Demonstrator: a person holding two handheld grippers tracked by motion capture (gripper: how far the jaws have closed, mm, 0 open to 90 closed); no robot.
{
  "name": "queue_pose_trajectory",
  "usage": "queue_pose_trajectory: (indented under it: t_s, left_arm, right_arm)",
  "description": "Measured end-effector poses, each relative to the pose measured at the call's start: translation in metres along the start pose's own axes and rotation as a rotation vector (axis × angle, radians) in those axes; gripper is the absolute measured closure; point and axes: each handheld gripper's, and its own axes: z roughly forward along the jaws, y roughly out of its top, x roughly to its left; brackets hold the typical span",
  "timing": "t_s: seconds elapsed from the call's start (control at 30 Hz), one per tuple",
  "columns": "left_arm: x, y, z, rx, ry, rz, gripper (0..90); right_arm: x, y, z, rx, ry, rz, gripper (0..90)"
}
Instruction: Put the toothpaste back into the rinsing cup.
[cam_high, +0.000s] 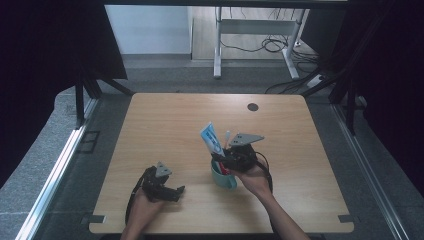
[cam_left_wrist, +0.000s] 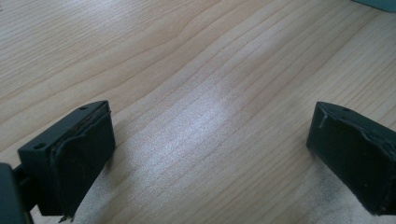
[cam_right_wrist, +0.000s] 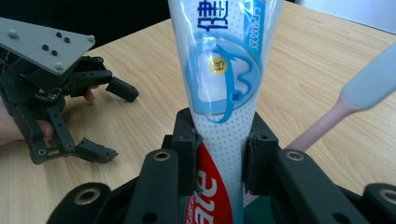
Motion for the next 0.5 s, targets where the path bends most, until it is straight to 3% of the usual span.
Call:
queue_pose_trajectory:
  t_s: [0.5]
  left_arm:
    - [0.0,0.0,0.0,0.0,0.0,0.0,1.0]
  right_arm:
    - [-0.0018,-0.0056,-0.0023,0.019,0.017,0.012,68.9]
